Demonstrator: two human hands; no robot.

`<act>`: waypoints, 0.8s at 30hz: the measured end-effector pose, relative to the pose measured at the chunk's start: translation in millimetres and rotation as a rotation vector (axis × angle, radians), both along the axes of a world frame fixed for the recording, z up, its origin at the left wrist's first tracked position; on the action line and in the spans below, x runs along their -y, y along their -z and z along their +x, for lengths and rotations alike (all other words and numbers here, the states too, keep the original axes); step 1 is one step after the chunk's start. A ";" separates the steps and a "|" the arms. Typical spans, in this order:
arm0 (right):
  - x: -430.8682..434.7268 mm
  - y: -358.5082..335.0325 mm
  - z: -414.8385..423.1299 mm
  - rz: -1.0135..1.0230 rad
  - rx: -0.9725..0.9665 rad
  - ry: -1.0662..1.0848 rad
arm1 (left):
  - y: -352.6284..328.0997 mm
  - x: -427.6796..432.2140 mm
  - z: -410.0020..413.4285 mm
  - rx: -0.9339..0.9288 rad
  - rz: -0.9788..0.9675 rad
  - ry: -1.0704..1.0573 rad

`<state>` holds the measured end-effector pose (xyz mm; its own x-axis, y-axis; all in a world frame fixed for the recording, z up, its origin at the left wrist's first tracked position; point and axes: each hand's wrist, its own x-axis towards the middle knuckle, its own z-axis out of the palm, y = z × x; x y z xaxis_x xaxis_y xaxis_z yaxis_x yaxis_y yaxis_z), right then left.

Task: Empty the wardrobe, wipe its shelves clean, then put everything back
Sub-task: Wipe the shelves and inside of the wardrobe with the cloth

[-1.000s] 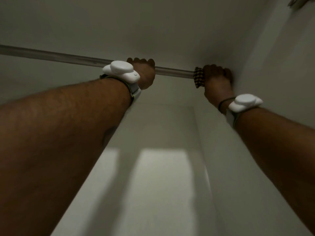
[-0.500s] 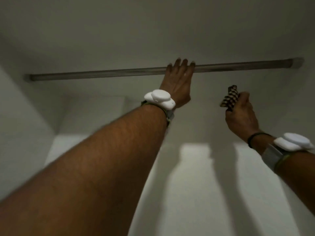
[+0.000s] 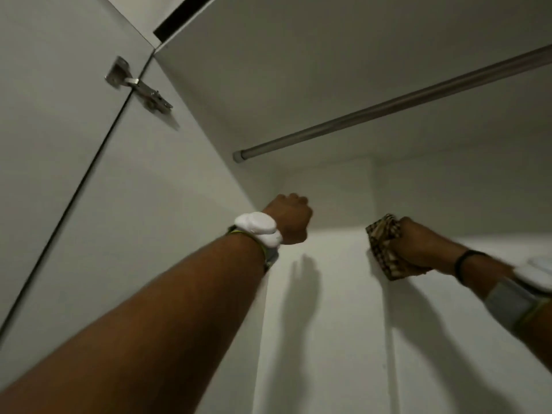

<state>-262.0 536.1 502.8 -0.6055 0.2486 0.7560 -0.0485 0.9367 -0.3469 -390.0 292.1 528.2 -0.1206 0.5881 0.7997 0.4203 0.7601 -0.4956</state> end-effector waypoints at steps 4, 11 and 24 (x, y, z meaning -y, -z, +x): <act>27.6 10.8 -98.9 0.004 0.057 0.081 | 14.8 48.6 -86.2 0.191 0.083 -0.122; 70.9 -44.1 -165.7 0.133 -0.827 0.245 | 33.4 33.1 -172.2 0.159 -0.019 -0.104; 63.2 -108.1 -291.9 0.620 -0.332 0.583 | 34.7 -68.3 -262.2 0.135 0.121 0.068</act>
<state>-553.9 472.9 610.8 -0.2389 -0.0622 0.9691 0.4832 0.8580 0.1742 -652.2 360.4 493.5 -0.1946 0.4993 0.8443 0.5292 0.7782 -0.3383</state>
